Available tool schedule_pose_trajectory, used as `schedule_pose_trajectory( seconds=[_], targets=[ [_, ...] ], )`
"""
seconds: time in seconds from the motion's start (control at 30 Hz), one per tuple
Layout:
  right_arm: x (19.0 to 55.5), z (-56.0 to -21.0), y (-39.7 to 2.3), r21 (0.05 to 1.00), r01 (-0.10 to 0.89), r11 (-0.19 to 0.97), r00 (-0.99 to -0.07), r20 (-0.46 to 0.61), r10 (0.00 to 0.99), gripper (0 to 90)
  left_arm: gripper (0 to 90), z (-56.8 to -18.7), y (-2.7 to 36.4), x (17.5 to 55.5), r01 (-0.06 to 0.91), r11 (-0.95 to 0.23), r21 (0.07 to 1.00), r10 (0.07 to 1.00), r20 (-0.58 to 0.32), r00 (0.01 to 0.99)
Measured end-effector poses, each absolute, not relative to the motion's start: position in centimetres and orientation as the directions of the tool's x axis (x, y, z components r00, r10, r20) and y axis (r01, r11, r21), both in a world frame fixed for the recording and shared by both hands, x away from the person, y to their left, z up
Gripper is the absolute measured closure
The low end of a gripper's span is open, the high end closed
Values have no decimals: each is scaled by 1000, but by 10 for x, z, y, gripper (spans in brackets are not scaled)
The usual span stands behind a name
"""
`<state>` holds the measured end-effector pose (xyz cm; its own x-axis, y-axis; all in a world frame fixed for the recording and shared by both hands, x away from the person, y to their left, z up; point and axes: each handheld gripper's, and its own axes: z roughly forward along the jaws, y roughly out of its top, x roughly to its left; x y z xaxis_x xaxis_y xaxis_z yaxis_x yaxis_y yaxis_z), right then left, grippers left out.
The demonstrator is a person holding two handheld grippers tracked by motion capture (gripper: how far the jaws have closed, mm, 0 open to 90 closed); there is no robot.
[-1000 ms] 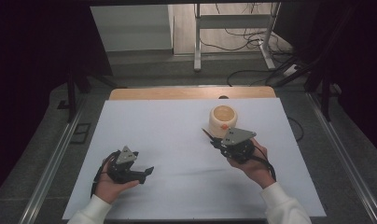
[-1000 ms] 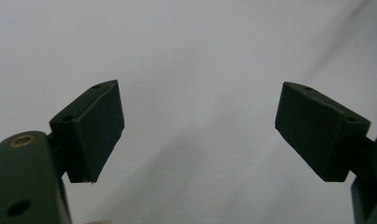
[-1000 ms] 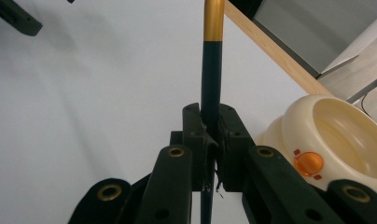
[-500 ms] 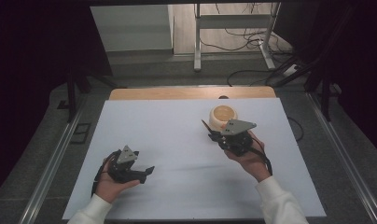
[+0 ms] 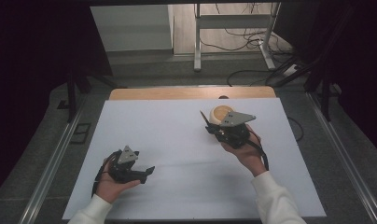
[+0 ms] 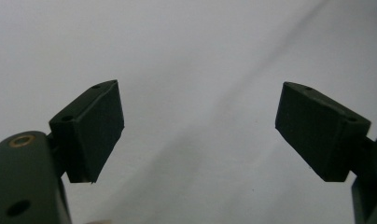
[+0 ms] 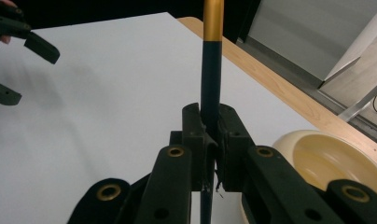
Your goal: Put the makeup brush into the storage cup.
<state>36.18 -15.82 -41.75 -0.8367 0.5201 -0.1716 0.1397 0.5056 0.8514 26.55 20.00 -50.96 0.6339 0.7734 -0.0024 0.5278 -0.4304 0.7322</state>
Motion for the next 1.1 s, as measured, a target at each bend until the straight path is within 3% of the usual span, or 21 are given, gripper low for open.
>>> schedule_pose_trajectory(
  seconds=[1.1],
  targets=[
    [374,-406,-182,908,176,381,-785,-105,611,838,160,-509,200,264,524,-434,733,771,3,636]
  ],
)
